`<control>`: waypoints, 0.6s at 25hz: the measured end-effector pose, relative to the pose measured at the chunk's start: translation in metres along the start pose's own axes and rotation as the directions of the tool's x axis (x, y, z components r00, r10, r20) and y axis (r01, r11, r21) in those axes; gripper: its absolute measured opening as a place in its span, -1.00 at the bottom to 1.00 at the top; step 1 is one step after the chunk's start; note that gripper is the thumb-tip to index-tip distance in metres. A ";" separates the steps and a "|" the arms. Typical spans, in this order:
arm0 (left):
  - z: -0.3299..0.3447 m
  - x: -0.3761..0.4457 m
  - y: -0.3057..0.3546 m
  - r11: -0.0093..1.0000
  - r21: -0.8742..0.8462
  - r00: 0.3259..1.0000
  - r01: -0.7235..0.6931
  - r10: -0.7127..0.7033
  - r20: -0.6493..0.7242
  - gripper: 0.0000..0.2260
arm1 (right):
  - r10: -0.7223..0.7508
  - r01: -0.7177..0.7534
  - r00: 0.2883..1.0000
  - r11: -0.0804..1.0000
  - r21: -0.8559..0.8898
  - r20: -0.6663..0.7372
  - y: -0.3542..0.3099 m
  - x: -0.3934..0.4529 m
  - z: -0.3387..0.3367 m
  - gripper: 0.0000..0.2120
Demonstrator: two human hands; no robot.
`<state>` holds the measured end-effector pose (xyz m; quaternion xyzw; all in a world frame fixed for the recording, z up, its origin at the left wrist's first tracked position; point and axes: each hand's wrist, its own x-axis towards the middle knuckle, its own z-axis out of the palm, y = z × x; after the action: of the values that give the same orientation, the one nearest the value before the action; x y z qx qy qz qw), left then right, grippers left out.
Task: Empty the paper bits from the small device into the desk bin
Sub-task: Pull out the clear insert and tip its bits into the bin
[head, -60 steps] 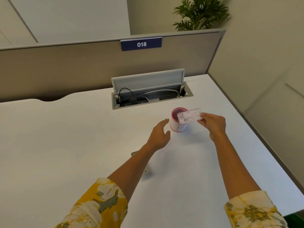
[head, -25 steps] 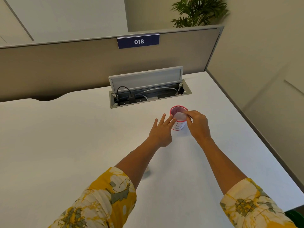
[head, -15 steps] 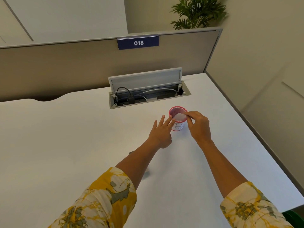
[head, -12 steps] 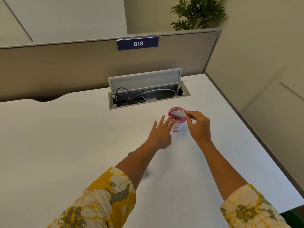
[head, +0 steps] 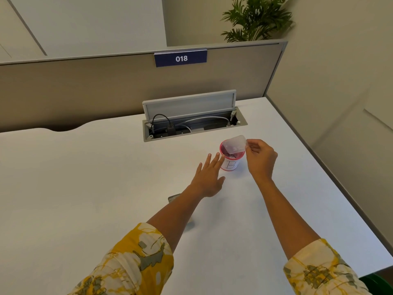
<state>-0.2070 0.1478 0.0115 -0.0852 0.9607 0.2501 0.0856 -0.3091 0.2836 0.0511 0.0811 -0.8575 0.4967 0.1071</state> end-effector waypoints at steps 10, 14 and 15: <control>-0.028 -0.023 -0.022 0.857 -0.502 0.935 0.115 -0.263 -0.236 -0.51 | 0.417 -0.420 0.904 0.832 0.362 0.092 -0.041 -0.041 0.035 -0.68; -0.041 -0.046 -0.036 0.673 -0.735 0.882 0.085 -0.393 -0.258 -0.53 | 0.511 -0.620 0.781 0.570 0.539 0.359 -0.059 -0.074 0.057 -0.61; -0.043 -0.052 -0.041 0.632 -0.772 0.872 0.070 -0.415 -0.261 -0.54 | 0.521 -0.674 0.734 0.474 0.567 0.436 -0.065 -0.084 0.062 -0.59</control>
<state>-0.1529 0.0976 0.0405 -0.2954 0.7483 0.5798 -0.1288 -0.2184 0.2002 0.0530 -0.1407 -0.5841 0.7738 -0.2005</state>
